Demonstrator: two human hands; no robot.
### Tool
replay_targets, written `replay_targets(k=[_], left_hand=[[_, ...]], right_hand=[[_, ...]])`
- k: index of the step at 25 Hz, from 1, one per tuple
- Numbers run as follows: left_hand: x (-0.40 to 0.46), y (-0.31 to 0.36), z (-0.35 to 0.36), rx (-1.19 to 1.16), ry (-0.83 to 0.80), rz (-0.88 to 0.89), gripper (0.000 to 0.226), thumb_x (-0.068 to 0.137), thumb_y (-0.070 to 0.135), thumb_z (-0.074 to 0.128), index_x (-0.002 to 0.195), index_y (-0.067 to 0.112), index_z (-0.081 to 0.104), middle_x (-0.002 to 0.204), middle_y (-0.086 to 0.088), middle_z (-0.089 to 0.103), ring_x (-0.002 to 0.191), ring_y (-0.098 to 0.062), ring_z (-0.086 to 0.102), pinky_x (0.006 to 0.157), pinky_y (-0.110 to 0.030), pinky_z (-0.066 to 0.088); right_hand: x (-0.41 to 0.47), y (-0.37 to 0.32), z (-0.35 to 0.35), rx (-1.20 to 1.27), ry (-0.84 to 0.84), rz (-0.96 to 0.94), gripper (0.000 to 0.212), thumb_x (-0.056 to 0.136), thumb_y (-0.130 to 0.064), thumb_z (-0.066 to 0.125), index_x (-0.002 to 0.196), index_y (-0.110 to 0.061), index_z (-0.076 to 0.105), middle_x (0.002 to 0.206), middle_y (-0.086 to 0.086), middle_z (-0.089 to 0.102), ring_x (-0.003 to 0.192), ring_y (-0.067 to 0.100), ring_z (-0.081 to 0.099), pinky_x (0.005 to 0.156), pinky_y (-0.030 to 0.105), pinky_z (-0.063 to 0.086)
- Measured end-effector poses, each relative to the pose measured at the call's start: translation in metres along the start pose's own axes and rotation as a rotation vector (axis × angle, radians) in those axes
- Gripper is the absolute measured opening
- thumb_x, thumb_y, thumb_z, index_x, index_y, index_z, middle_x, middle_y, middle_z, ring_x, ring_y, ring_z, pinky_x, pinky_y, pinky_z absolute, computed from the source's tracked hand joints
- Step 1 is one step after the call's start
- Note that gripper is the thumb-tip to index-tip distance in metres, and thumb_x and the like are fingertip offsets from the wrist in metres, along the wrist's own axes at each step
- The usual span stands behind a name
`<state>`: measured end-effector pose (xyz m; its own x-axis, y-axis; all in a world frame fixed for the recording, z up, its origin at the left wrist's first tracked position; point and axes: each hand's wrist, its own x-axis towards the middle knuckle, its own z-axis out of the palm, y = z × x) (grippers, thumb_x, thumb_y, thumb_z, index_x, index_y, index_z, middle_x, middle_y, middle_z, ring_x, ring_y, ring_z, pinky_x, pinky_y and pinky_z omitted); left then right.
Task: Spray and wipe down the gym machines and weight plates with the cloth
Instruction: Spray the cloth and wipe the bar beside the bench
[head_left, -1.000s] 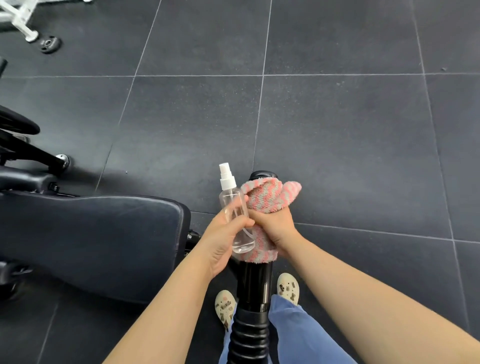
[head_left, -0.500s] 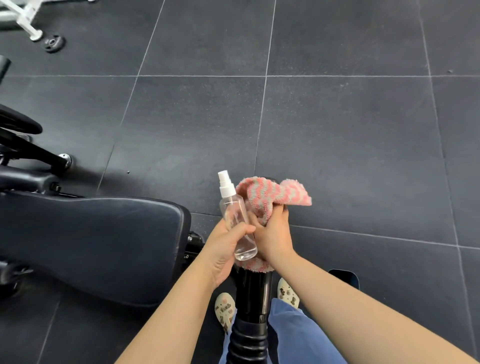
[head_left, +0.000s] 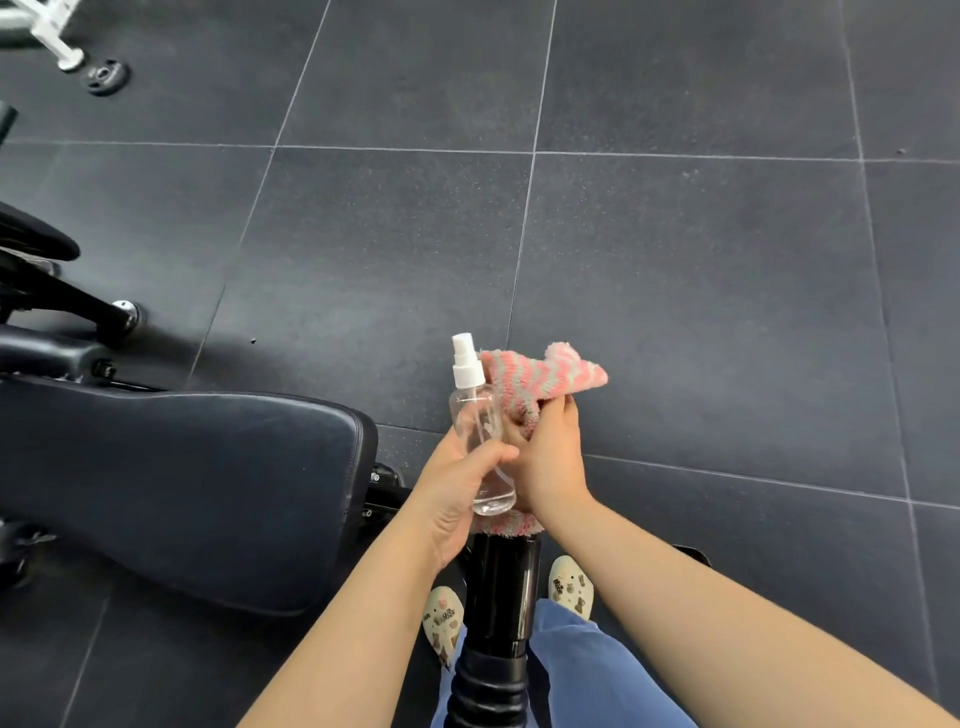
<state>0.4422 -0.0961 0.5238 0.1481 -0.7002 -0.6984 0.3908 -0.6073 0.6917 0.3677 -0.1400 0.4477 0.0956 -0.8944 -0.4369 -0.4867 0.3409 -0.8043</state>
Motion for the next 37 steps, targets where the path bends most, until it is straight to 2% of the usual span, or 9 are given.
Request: replay_targets(k=[2,5,9,12,16,26,29,32,37], left_hand=[[0.001,0.000,-0.004,-0.018,-0.002,-0.012,0.035,0.088,-0.005,0.048,0.104,0.025,0.059,0.099,-0.005,0.067,0.088,-0.016,0.063,0.080,-0.030,0.051],[0.003,0.000,-0.005,-0.015,-0.018,-0.026,0.038,0.090,-0.002,0.048,0.109,0.030,0.057,0.105,-0.003,0.067,0.097,-0.017,0.063,0.084,-0.031,0.050],[0.007,0.002,-0.002,-0.061,0.006,-0.026,0.029,0.089,-0.001,0.050,0.095,0.026,0.060,0.098,-0.003,0.066,0.093,-0.018,0.061,0.089,-0.035,0.048],[0.005,0.000,-0.003,-0.083,-0.002,0.000,0.032,0.089,-0.001,0.049,0.096,0.028,0.060,0.098,-0.003,0.066,0.094,-0.018,0.061,0.093,-0.038,0.046],[0.003,-0.006,-0.007,-0.156,0.036,0.011,0.027,0.089,-0.001,0.050,0.096,0.023,0.061,0.094,-0.003,0.066,0.090,-0.019,0.061,0.088,-0.037,0.048],[0.014,-0.002,-0.004,-0.177,-0.029,0.024,0.031,0.090,-0.003,0.048,0.099,0.024,0.059,0.090,0.004,0.067,0.086,-0.012,0.061,0.077,-0.027,0.049],[0.015,-0.002,-0.011,-0.180,0.000,0.006,0.030,0.089,-0.003,0.050,0.100,0.023,0.060,0.094,0.002,0.067,0.090,-0.015,0.061,0.082,-0.031,0.049],[0.012,-0.002,-0.020,-0.166,0.009,-0.007,0.030,0.088,-0.002,0.051,0.103,0.022,0.060,0.105,-0.005,0.064,0.101,-0.021,0.058,0.092,-0.037,0.045],[0.003,0.001,-0.037,-0.091,-0.011,0.048,0.029,0.089,-0.003,0.050,0.097,0.024,0.058,0.087,0.004,0.067,0.082,-0.008,0.064,0.076,-0.026,0.051]], right_hand=[[0.012,-0.001,-0.004,0.039,-0.038,0.012,0.071,0.077,-0.038,0.073,0.132,-0.007,0.041,0.131,0.009,0.046,0.116,0.024,0.051,0.099,0.039,0.044],[0.045,0.002,-0.025,0.327,-0.342,0.122,0.081,0.049,-0.037,0.086,0.120,-0.011,0.057,0.113,0.007,0.067,0.104,0.019,0.064,0.095,0.041,0.050],[0.061,-0.002,-0.043,0.482,-0.652,0.276,0.064,0.064,-0.015,0.083,0.121,-0.001,0.058,0.113,0.018,0.066,0.103,0.030,0.065,0.093,0.046,0.050],[0.051,-0.009,-0.040,0.282,-0.388,0.151,0.043,0.075,-0.021,0.078,0.111,-0.004,0.063,0.104,0.008,0.069,0.096,0.021,0.066,0.090,0.040,0.052],[0.034,-0.024,-0.040,-0.185,-0.136,-0.148,0.028,0.083,-0.035,0.070,0.097,-0.013,0.062,0.085,-0.005,0.062,0.078,0.010,0.056,0.062,0.020,0.039],[0.094,-0.060,-0.034,-0.540,-0.676,0.149,0.053,0.080,-0.044,0.064,0.120,-0.011,0.055,0.117,0.009,0.060,0.103,0.029,0.061,0.091,0.045,0.051],[0.088,-0.067,-0.024,-0.673,-0.534,0.079,0.044,0.084,-0.040,0.060,0.112,-0.006,0.057,0.111,0.011,0.059,0.100,0.029,0.057,0.083,0.029,0.046],[0.065,-0.061,-0.016,-0.620,-0.233,0.013,0.018,0.087,-0.029,0.052,0.086,-0.011,0.055,0.092,0.010,0.062,0.082,0.030,0.054,0.067,0.029,0.040],[0.041,-0.046,-0.013,-0.519,-0.031,-0.094,0.012,0.087,-0.024,0.049,0.080,-0.015,0.050,0.088,0.005,0.055,0.085,0.027,0.051,0.065,0.031,0.038]])
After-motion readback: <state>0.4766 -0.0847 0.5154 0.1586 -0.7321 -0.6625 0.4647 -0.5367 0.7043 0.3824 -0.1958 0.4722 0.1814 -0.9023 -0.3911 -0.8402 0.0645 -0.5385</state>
